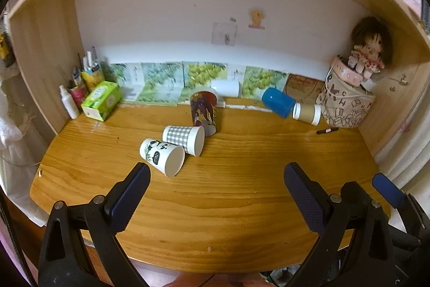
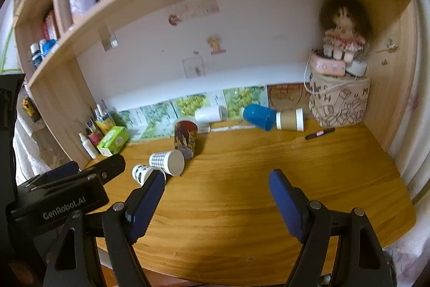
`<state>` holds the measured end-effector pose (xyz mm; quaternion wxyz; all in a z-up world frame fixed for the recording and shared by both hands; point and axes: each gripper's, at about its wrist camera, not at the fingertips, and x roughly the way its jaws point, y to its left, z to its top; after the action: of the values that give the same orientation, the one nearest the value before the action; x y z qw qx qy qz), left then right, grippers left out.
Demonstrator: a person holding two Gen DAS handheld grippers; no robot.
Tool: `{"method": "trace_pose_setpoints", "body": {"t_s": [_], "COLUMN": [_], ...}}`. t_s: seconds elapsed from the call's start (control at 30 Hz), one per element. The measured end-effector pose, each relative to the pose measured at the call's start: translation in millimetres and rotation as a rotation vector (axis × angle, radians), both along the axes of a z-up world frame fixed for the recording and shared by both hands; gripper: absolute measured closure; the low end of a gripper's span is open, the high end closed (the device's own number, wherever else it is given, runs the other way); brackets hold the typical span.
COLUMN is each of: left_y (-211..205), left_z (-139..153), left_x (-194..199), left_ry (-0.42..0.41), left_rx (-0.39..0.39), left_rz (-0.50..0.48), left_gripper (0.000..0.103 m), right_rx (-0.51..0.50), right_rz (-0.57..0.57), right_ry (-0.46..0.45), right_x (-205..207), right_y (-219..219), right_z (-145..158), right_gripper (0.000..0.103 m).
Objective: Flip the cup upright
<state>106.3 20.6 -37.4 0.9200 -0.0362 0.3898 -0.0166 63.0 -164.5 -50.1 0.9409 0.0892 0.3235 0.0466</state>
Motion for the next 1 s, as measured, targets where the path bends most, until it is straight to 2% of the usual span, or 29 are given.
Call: {"method": "trace_pose_setpoints", "body": {"t_s": [0.3, 0.6, 1.0], "left_y": [6.6, 20.6, 27.0], "left_z": [-18.9, -32.1, -69.9], "left_x": [56.8, 122.4, 219.3], "left_ry": [0.125, 0.236, 0.349], "left_rx": [0.027, -0.041, -0.081], "left_rz": [-0.005, -0.009, -0.018], "left_gripper": [0.003, 0.003, 0.003], "right_rx": [0.090, 0.181, 0.199], "right_rz": [-0.020, 0.008, 0.083], "right_ry": [0.144, 0.287, 0.319], "right_x": [51.2, 103.8, 176.0], "right_y": [-8.3, -6.7, 11.5], "right_z": [-27.4, -57.9, -76.2], "right_gripper": [0.022, 0.022, 0.022]}}
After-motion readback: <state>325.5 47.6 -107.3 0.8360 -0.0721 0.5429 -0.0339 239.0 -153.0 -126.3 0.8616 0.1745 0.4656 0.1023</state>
